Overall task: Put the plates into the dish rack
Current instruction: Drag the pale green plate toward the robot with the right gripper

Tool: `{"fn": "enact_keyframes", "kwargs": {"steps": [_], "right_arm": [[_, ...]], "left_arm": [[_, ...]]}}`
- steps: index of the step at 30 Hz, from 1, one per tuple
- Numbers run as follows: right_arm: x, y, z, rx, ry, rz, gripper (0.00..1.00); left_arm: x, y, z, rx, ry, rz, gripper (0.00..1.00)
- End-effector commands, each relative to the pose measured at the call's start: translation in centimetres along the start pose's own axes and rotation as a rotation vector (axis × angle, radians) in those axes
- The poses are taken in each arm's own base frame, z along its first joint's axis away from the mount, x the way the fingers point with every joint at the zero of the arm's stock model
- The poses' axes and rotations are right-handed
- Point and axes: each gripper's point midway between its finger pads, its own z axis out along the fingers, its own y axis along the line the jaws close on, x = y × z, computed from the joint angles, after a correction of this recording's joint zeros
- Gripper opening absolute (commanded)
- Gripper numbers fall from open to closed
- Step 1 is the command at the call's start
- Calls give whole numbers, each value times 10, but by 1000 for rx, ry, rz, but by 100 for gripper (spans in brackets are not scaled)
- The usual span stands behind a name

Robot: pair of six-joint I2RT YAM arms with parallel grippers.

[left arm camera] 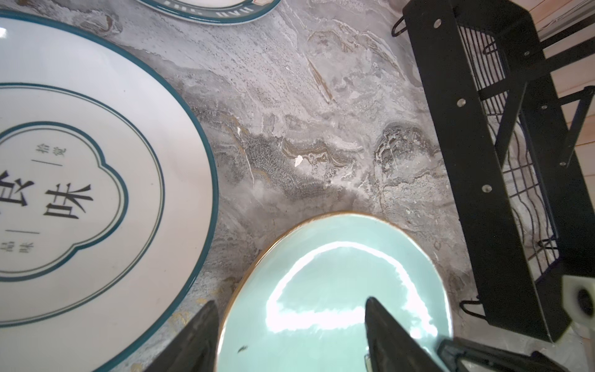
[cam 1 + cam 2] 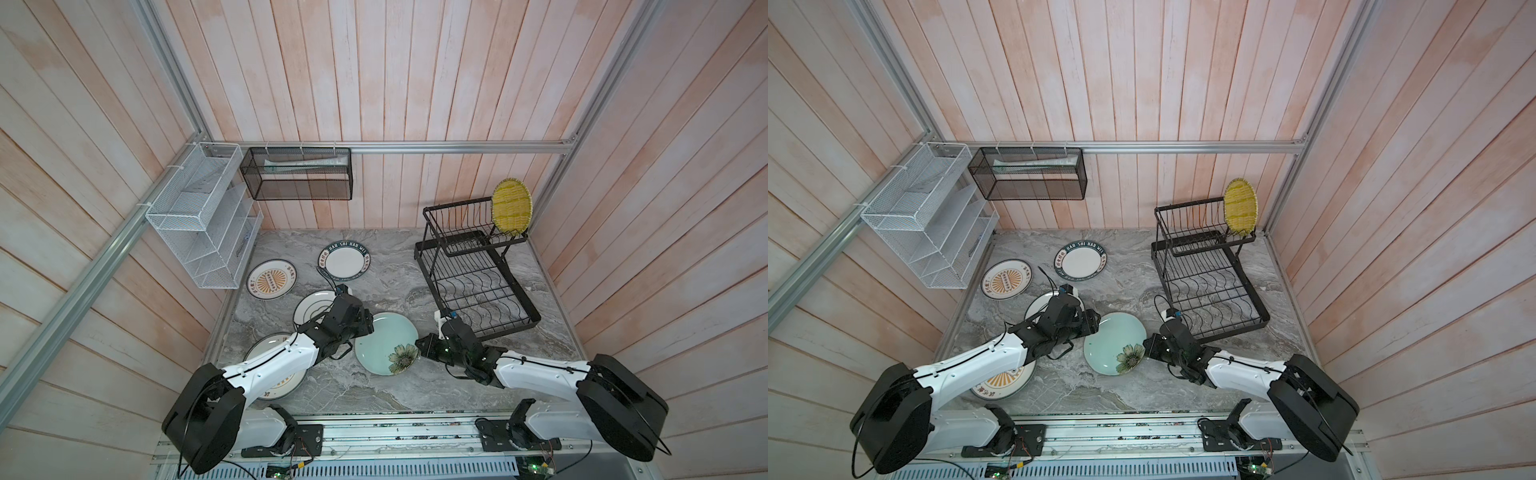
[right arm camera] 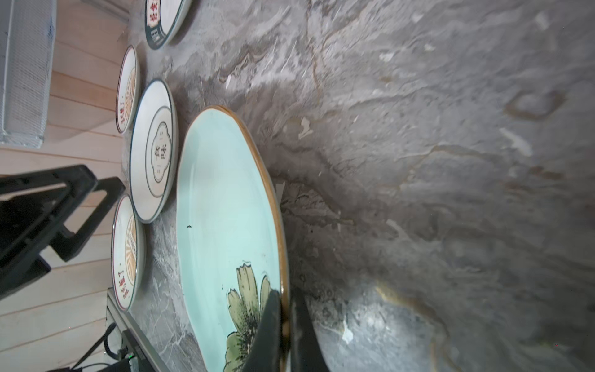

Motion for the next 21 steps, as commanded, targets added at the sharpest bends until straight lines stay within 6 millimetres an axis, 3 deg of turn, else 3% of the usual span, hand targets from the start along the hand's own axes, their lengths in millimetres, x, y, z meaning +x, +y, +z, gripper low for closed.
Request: {"fn": "enact_keyframes", "kwargs": {"steps": [1, 9, 14, 21], "right_arm": [[21, 7, 8, 8, 83, -76, 0], [56, 10, 25, 5, 206, -117, 0], [61, 12, 29, -12, 225, -118, 1], [65, 9, 29, -14, 234, -108, 13]], "left_arm": [[-7, -7, -8, 32, -23, -9, 72], [-10, -1, -21, 22, -50, -12, 72], [-11, 1, -25, 17, -60, -14, 72], [-11, 1, -25, 15, -59, -10, 72]]}}
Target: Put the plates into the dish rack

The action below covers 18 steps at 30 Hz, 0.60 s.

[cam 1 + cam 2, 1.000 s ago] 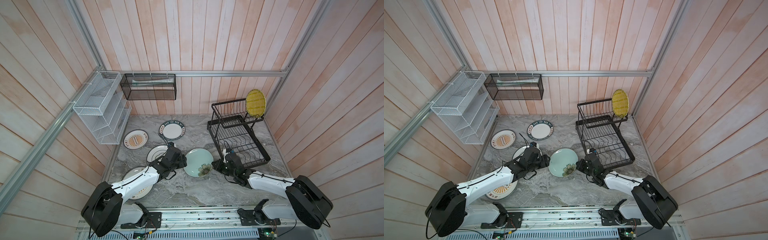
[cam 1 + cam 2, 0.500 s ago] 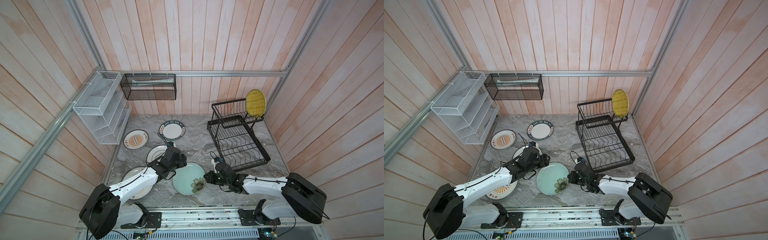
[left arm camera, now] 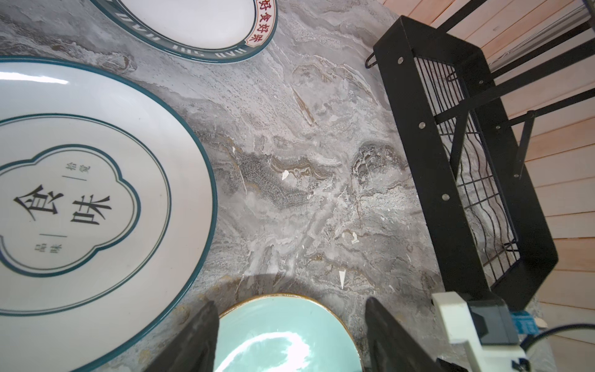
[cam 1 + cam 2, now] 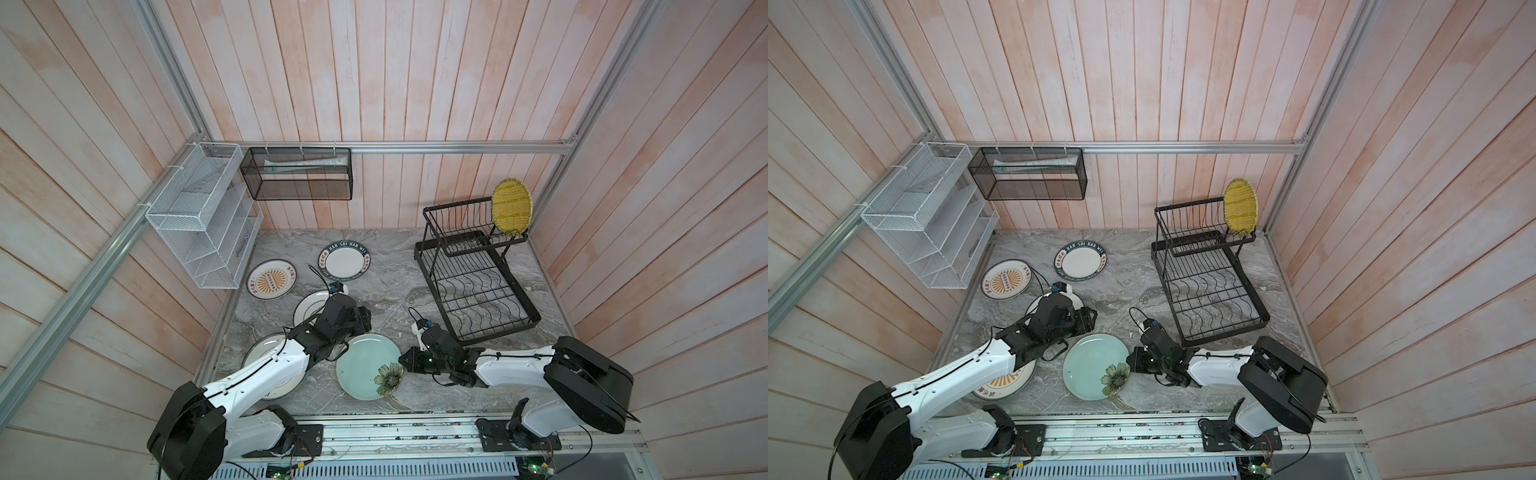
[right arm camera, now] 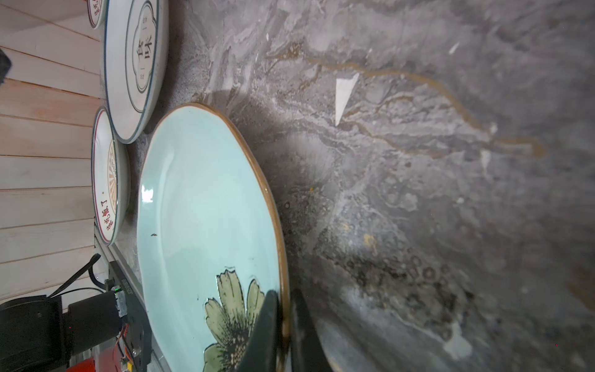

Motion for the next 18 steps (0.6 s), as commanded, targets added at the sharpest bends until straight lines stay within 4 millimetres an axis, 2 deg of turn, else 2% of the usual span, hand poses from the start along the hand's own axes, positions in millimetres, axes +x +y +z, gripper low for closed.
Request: {"fn": "enact_keyframes", "kwargs": {"steps": [1, 10, 18], "right_arm": [[12, -6, 4, 11, 42, -12, 14], [20, -8, 11, -7, 71, 4, 19], [29, -14, 22, -27, 110, 51, 17]], "left_arm": [[3, 8, 0, -24, -1, -2, 72], [4, 8, 0, -25, 1, -1, 72], [3, 8, -1, -24, 0, -3, 72]]}}
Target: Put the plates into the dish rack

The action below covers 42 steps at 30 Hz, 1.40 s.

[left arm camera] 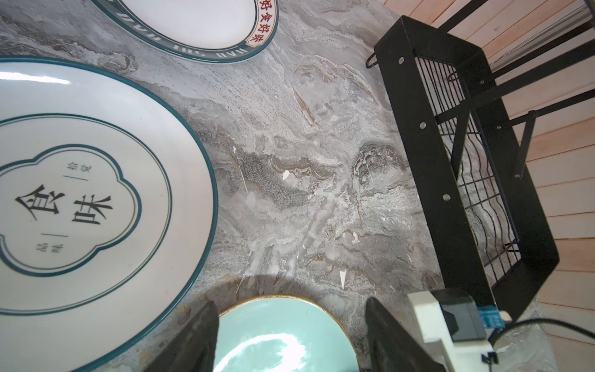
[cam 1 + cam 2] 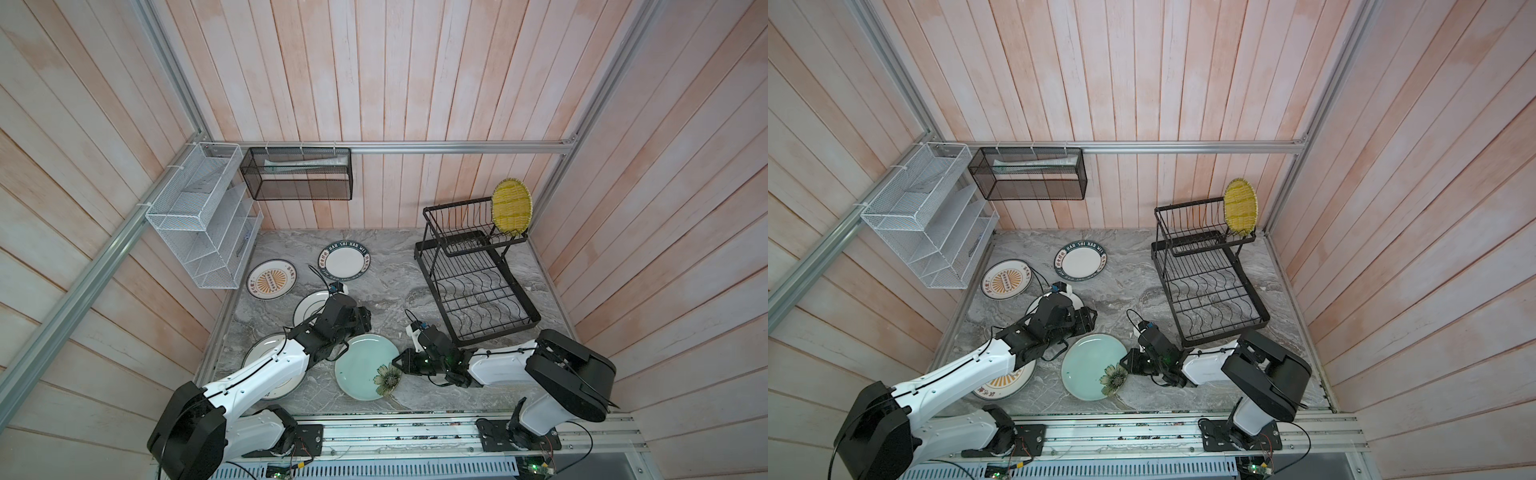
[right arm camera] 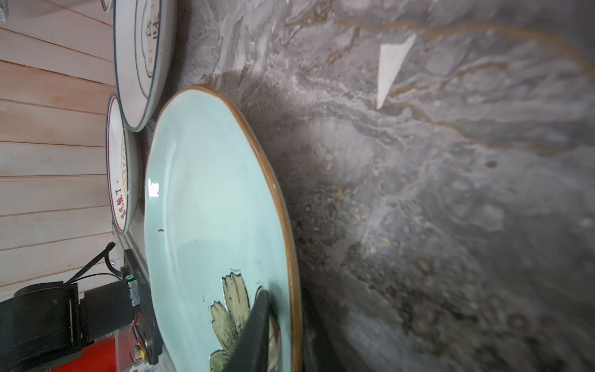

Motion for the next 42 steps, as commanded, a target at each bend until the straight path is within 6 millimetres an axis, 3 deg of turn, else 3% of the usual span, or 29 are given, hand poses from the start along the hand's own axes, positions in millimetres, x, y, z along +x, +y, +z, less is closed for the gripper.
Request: {"fn": "enact_keyframes", "kwargs": {"steps": [1, 11, 19, 42], "right_arm": [[20, -23, 4, 40, 66, 49, 15], [16, -26, -1, 6, 58, 87, 3], [-4, -12, -16, -78, 14, 110, 0], [-76, 2, -99, -205, -211, 129, 0]], "left_arm": [[4, 8, -1, -23, 0, -2, 73], [4, 11, -3, -31, -5, -4, 72], [2, 11, -5, -35, -7, 0, 72], [2, 3, 5, -14, 9, 10, 72]]}}
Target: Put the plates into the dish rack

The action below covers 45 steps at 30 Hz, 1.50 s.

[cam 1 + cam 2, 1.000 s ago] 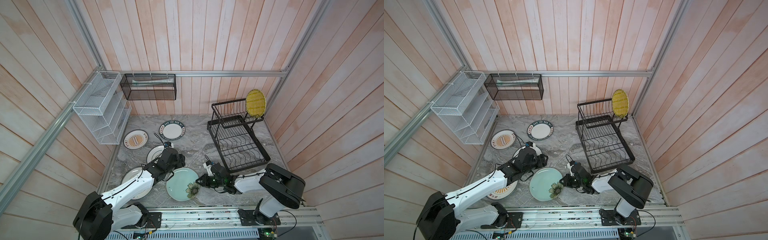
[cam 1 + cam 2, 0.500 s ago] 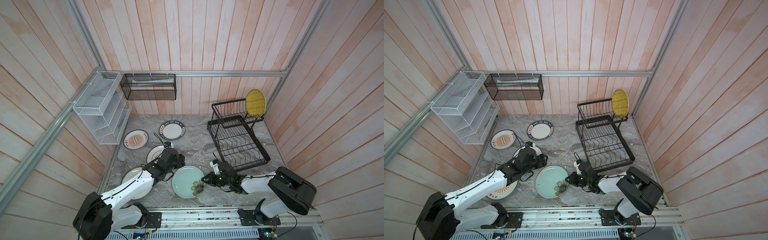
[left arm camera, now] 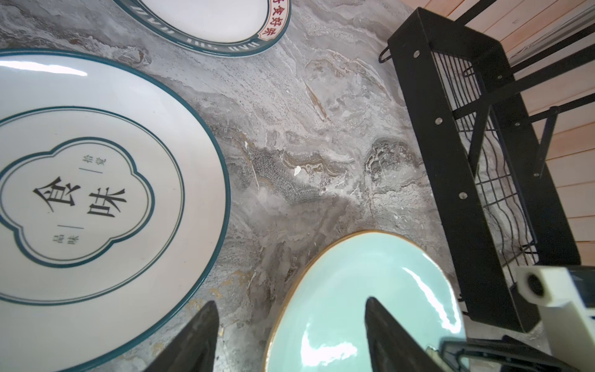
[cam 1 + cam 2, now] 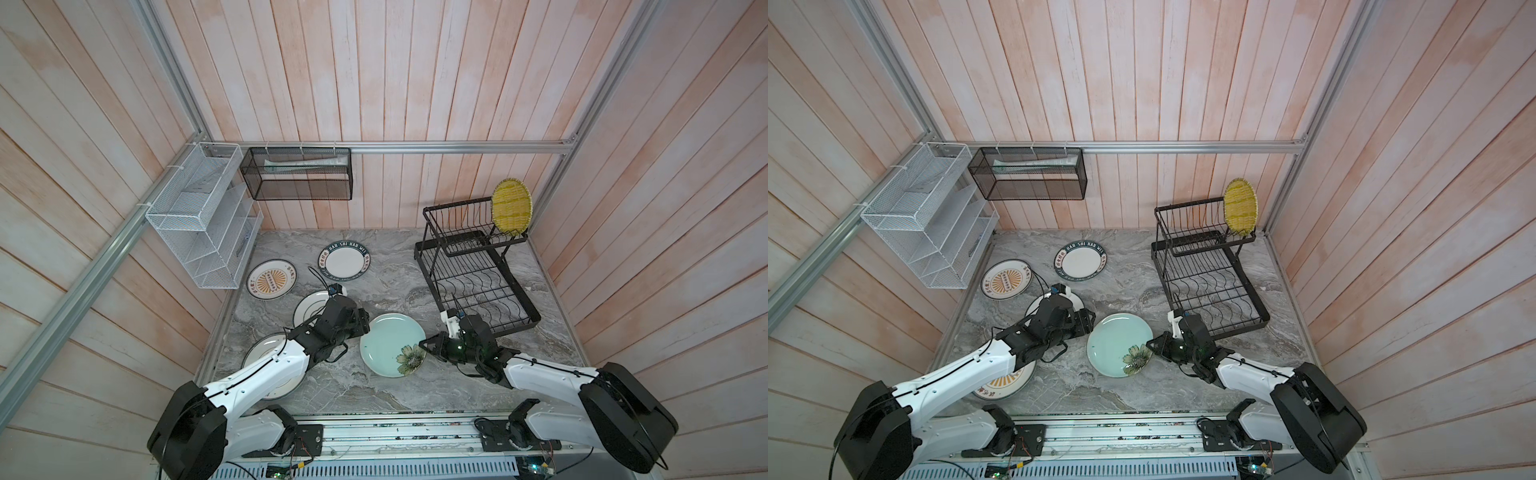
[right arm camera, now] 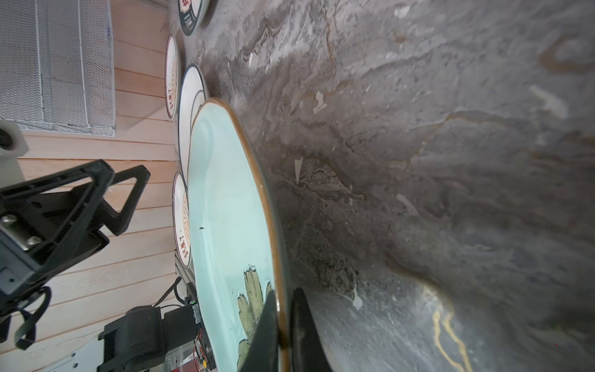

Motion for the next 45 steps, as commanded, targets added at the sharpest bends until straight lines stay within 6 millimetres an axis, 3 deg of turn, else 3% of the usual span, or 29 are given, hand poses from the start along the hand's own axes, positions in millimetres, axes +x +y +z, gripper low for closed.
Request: {"fn": "enact_keyframes", "kwargs": {"steps": [1, 24, 29, 35, 40, 45], "right_arm": [[-16, 31, -11, -115, -32, -52, 0], [-66, 74, -20, -269, -128, -110, 0], [-70, 83, -23, -301, -146, -115, 0], [-73, 90, -25, -323, -159, -123, 0], [-74, 90, -25, -324, -161, -129, 0], [-75, 94, -27, -340, -167, -136, 0]], "left_arm": [[-4, -8, 2, 28, -1, 7, 72], [3, -40, 0, 241, 20, 0, 66], [3, -39, -1, 240, 17, -3, 61], [3, -41, -1, 260, 19, -7, 50], [4, -44, -2, 288, 26, -8, 35], [3, -46, -6, 316, 21, -16, 29]]}}
